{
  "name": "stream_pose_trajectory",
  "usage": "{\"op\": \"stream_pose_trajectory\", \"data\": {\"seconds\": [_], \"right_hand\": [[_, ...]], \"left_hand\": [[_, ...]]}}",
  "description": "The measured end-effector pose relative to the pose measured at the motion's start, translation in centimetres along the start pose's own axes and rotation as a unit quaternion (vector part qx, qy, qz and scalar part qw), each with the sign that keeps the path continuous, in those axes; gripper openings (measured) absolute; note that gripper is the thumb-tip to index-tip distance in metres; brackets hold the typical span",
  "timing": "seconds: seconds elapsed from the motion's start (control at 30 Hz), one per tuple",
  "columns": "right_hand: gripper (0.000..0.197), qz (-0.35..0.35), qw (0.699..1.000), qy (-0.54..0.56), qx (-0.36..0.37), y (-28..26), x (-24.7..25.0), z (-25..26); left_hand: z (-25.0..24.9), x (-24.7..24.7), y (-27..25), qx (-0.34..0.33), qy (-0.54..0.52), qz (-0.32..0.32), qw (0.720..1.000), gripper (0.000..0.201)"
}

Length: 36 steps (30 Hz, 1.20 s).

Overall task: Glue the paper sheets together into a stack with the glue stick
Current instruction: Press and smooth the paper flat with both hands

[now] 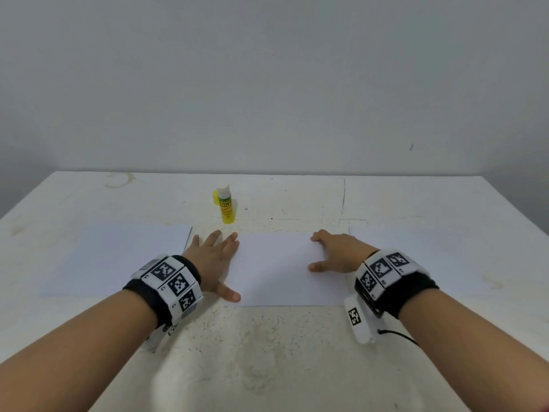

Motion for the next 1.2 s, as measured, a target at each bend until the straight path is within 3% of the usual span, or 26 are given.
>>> {"op": "stream_pose_trajectory", "data": {"seconds": [0.1,0.27,0.4,0.5,0.67,0.93,1.13,1.2], "right_hand": [[0.076,-0.015,1.0,-0.013,-0.016,0.1,0.1,0.4],[0.079,-0.047,0.984,-0.147,-0.085,0.1,-0.3,5.3],[0.091,-0.047,0.987,-0.148,-0.025,1.0,-2.9,11.4],[0.097,-0.046,0.983,-0.178,-0.009,1.1,-3.9,12.8],[0.106,-0.049,0.987,-0.147,0.033,0.5,-3.5,9.8],[0.128,-0.013,0.994,-0.104,-0.042,-0.2,-3.0,3.3],[0.133,0.019,0.987,-0.137,-0.082,-0.7,-2.4,1.8],[0.136,0.022,0.985,-0.161,-0.059,-0.7,-2.0,2.6]], "left_hand": [[0.0,0.1,0.0,-0.002,-0.007,-0.002,1.0,0.122],[-0.2,0.3,-0.1,-0.004,-0.003,-0.009,1.0,0.126],[-0.1,0.2,0.0,-0.004,-0.005,-0.013,1.0,0.127],[-0.1,0.1,0.1,-0.001,0.0,-0.012,1.0,0.128],[0.0,0.0,0.1,-0.002,-0.012,-0.011,1.0,0.127],[-0.1,-0.1,0.0,-0.006,-0.017,-0.007,1.0,0.126],[-0.1,-0.2,0.1,-0.005,-0.019,0.001,1.0,0.128],[-0.1,-0.2,0.2,-0.006,-0.018,0.002,1.0,0.129]]}}
Point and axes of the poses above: each hand's wrist, its own y-axis towards the middle knuckle, its own x-axis out of the back of the hand, z = x × y, the point moved 5 cm from there along y, towards the middle knuckle, and after that the axes turned 9 degrees about z, right-handed, at the moved point
